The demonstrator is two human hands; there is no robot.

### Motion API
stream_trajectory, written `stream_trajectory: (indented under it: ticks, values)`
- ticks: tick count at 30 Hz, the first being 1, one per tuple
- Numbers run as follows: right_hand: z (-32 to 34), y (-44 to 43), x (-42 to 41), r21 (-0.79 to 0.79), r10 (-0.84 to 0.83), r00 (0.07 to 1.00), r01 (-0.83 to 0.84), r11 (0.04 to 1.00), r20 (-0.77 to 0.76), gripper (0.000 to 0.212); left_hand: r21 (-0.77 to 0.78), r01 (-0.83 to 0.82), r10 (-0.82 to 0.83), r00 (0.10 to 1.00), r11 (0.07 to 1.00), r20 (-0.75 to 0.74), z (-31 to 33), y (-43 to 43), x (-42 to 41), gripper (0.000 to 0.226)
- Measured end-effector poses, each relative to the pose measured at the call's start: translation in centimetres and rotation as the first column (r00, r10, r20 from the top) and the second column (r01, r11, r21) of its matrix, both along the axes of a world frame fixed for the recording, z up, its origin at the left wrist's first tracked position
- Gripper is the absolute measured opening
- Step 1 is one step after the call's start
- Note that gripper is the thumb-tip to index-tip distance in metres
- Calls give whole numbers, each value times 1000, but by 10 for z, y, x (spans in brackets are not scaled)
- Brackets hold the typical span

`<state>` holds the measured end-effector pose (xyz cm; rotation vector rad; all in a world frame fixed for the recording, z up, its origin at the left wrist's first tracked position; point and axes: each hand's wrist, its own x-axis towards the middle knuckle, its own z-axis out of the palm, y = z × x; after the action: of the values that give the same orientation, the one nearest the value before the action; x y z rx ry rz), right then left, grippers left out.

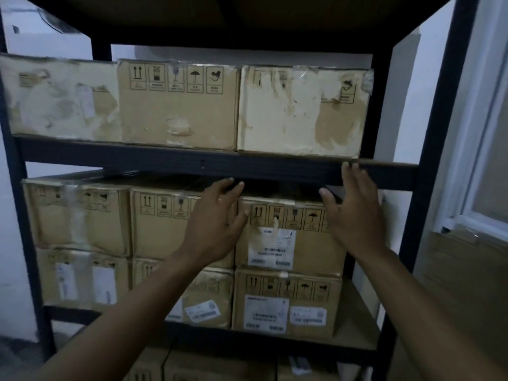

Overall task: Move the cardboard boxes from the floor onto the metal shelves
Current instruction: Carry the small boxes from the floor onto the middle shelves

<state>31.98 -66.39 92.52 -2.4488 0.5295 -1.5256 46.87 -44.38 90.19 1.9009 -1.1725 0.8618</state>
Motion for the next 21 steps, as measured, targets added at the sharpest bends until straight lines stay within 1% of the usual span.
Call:
stream_trajectory:
  ticks: [2,3,4,6,9,12,14,16,19,21]
  values:
    - [-21,26,-13,53,52,997,-48,997,-65,71,-1,151,-150,982,989,-114,-20,25,-8,45]
    - [-31,42,-20,86,76,992,-67,994,-105,73,6,220,-215,958,975,-189,-30,38,-12,42]
    - [-41,58,-25,125,107,984,-89,988,-143,74,10,289,-276,922,957,-271,-39,52,-16,38]
    - [-60,92,-34,212,175,966,-134,968,-188,76,7,422,-379,823,907,-424,-56,81,-21,29]
    - [-90,142,-44,308,246,956,-189,933,-160,72,-30,544,-468,690,838,-553,-76,119,-33,23]
    - [-121,190,-63,419,277,954,-206,884,-115,68,-70,619,-495,549,783,-674,-87,148,-51,21]
    - [-142,218,-85,529,295,953,-218,820,-64,66,-113,665,-523,459,738,-718,-95,163,-67,21]
    - [-168,242,-111,624,263,965,-194,757,-20,62,-141,724,-543,358,675,-759,-109,174,-84,24]
    - [-220,278,-164,759,176,983,-149,633,46,56,-17,839,-468,287,544,-836,-141,176,-117,35]
    - [-250,304,-203,785,106,994,-67,616,3,46,34,900,-384,220,434,-897,-168,171,-148,37]
